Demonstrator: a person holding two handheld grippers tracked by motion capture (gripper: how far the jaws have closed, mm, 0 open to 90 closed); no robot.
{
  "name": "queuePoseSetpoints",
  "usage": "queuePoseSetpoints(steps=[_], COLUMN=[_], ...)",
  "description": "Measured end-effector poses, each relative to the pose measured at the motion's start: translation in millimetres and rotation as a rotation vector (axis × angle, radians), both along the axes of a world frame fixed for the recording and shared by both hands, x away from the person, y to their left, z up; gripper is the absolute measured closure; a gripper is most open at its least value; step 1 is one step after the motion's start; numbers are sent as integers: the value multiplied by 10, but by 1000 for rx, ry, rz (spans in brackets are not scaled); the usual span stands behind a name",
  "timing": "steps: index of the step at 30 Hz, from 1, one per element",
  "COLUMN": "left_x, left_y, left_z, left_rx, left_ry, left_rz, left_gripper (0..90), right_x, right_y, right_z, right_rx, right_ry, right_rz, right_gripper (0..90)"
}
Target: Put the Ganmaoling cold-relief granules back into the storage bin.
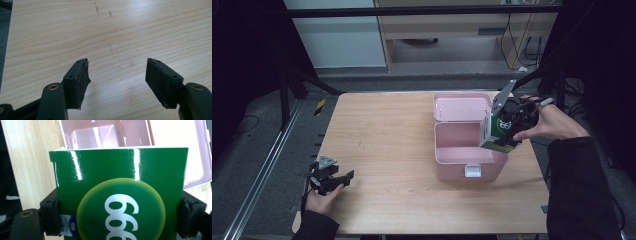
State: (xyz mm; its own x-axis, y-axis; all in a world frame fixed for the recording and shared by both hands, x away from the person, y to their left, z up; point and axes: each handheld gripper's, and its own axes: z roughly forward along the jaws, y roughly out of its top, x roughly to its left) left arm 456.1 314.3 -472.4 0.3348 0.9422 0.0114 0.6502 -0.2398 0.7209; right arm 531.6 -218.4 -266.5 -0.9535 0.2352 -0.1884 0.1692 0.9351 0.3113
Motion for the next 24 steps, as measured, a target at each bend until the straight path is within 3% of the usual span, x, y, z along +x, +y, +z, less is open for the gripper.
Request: queuePoseSetpoints(steps=[24], left_x=[2], left_y=[6], left_z=[2], left_rx=[-1], left_ry=[2], left_rz=[-1], left_gripper=[344], right_x=[225], right_y=[88], right_z=[-272], right_rx=[-47], right_ry=[42], right_rz=[49], right_gripper=[166])
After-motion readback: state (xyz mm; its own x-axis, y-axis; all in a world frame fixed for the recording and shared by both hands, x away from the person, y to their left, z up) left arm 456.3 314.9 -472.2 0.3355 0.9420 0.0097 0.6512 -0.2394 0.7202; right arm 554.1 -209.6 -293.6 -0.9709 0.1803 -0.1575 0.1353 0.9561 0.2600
